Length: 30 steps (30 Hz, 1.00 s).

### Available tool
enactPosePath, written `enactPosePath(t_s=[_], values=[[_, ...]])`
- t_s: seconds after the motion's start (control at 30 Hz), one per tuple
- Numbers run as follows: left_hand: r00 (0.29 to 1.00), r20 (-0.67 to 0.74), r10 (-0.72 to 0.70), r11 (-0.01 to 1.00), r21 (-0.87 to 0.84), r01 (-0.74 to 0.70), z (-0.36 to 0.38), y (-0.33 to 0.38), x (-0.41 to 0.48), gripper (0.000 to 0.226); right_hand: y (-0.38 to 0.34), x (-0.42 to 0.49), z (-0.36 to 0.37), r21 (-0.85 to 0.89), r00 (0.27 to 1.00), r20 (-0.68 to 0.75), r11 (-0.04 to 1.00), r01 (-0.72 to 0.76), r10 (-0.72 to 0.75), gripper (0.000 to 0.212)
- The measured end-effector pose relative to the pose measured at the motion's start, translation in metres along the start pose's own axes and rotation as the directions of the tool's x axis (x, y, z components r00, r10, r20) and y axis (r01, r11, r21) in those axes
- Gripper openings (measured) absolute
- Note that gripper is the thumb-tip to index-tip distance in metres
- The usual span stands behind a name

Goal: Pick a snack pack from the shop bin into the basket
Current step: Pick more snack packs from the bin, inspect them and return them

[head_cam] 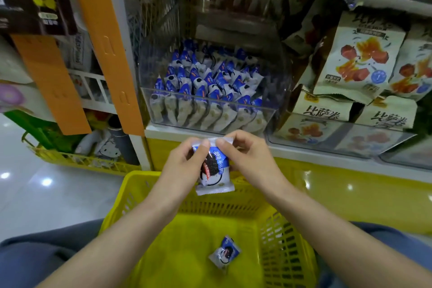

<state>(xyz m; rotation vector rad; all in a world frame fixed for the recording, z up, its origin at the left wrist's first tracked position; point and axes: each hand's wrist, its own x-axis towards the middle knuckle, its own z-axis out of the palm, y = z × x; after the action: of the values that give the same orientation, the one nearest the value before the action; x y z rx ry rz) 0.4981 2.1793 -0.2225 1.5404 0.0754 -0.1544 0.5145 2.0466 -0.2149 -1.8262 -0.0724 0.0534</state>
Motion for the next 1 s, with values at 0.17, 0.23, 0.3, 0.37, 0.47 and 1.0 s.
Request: enactPosePath(t_s=[0.17,0.23,0.3,0.37,0.47,1.0], values=[[0.999,-0.028,-0.026,0.998,0.055,0.028,0.003,-0.006,0.003,0.024,0.006,-0.006,-0.002,-0.218,0.983,0.004,0.959,0.181,-0.185,0.007],[0.996,-0.017,-0.086,0.996,0.008,0.086,0.005,-0.007,0.004,0.024,0.006,-0.008,-0.006,-0.406,0.949,0.012,0.865,0.294,-0.316,0.003],[0.993,-0.011,-0.119,0.992,-0.033,0.118,0.007,-0.005,0.004,0.026,0.006,-0.009,-0.009,-0.529,0.919,0.062,0.768,0.362,-0.390,0.007],[0.989,0.013,-0.146,0.988,-0.041,0.146,0.007,-0.003,0.004,0.024,0.006,-0.008,-0.011,-0.546,0.921,0.056,0.760,0.352,-0.386,0.007],[0.976,0.086,-0.198,0.978,-0.044,0.202,0.009,0.000,0.004,0.022,0.007,-0.002,-0.014,-0.376,0.957,-0.122,0.905,0.200,-0.262,0.010],[0.949,-0.195,0.248,0.947,0.257,-0.194,-0.005,0.004,0.015,0.019,0.008,-0.004,-0.011,-0.392,0.972,0.162,0.915,-0.095,0.171,0.057]])
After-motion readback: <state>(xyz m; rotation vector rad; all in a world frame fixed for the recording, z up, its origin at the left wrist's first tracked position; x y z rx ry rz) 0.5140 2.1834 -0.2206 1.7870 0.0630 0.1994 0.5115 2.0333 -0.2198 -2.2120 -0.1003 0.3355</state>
